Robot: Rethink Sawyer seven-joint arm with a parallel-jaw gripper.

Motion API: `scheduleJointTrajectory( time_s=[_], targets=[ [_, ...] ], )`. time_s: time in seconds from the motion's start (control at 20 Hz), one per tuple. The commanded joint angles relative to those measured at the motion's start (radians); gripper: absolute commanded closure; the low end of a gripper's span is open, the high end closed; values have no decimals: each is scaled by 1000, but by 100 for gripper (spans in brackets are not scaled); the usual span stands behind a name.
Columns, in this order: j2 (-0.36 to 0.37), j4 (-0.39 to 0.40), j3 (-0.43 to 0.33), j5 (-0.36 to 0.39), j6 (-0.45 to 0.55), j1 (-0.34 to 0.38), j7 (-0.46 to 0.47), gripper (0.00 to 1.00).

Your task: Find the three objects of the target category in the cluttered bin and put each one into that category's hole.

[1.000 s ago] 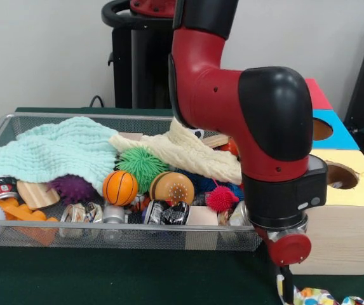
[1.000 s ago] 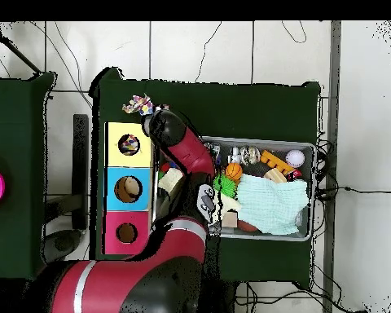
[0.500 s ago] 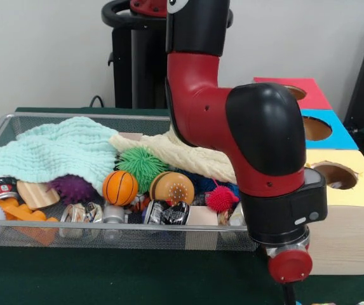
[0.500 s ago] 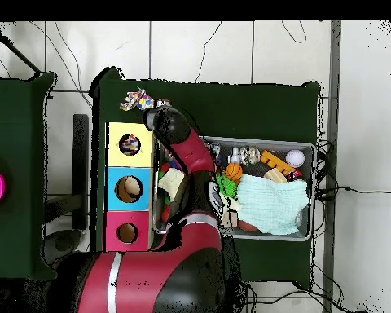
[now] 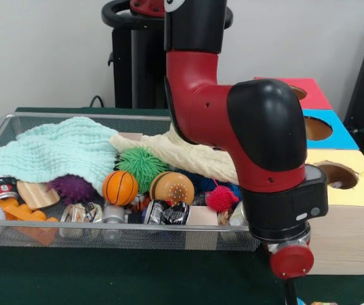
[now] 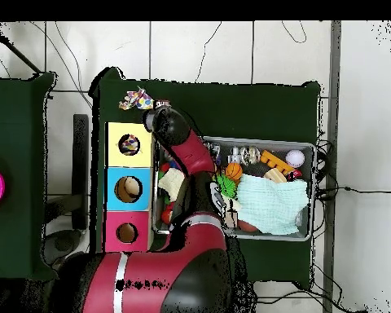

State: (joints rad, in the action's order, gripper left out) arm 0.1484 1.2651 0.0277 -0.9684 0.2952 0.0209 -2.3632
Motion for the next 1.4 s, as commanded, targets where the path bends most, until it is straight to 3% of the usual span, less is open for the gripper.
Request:
scheduleJointTrajectory(
  time_s=[0.05, 0.25, 0.65, 1.4],
  targets=[
    [59, 117, 12, 95, 147, -10, -135, 100],
    [105, 152, 34, 129, 198, -14, -144, 100],
    [131, 189, 8, 165, 160, 15, -99, 100],
    [148, 169, 98, 233, 171, -26, -167, 100]
  ],
)
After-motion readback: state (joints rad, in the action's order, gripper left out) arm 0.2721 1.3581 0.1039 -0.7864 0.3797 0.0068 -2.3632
